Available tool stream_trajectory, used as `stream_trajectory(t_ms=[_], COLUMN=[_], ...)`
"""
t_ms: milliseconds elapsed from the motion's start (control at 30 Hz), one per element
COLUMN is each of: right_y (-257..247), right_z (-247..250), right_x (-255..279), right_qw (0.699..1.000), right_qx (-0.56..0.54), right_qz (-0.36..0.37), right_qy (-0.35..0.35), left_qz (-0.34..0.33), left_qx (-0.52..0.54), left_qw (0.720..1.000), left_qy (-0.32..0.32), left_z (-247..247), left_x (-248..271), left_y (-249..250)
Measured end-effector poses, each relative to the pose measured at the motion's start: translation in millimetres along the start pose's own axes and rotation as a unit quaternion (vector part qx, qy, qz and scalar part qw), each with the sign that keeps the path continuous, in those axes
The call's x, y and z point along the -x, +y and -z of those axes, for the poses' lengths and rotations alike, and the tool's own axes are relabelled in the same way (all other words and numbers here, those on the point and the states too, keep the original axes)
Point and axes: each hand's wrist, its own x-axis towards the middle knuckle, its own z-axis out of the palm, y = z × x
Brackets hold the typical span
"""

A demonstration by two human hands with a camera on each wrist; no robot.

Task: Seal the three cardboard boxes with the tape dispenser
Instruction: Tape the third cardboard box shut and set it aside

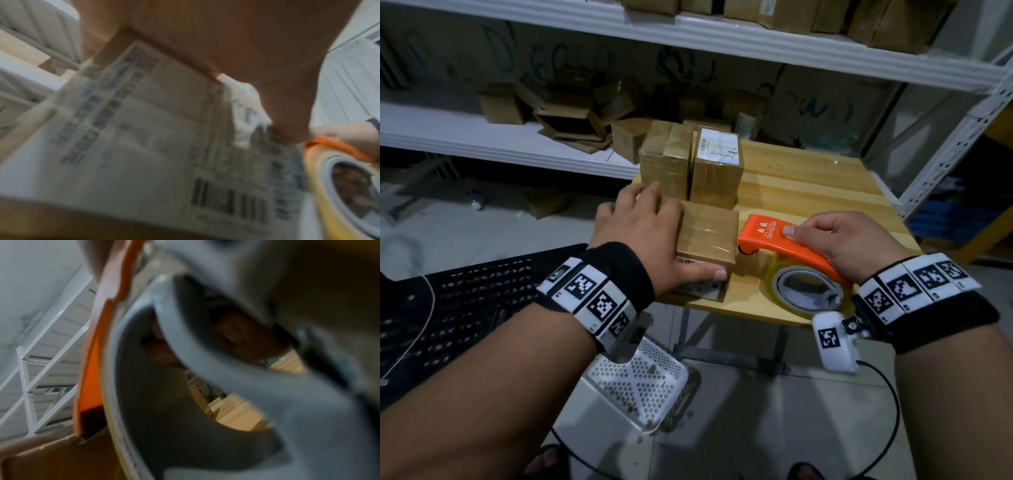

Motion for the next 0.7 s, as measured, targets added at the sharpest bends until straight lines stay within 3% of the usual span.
stream_trajectory(t_ms=[67, 233, 467, 700], right_y=[-1, -4, -5, -19], right_z=[-1, -3, -7, -14], right_x=[1, 2, 4, 7], right_qw=[1.0, 1.0, 0.999, 0.99], right_qx=[0.004, 0.004, -0.037, -0.125], right_qz=[0.0, -0.002, 0.009, 0.058], right_qy=[0.003, 0.006, -0.007, 0.02], left_qz=[0.02, 0.081, 0.087, 0.106], left_qx=[-0.01, 0.016, 0.029, 0.238], left_qw=[1.0, 0.994, 0.996, 0.965], left_qy=[0.001, -0.066, 0.009, 0.017], left_z=[0, -1, -6, -1], left_x=[5, 11, 4, 0], left_y=[6, 24, 23, 6])
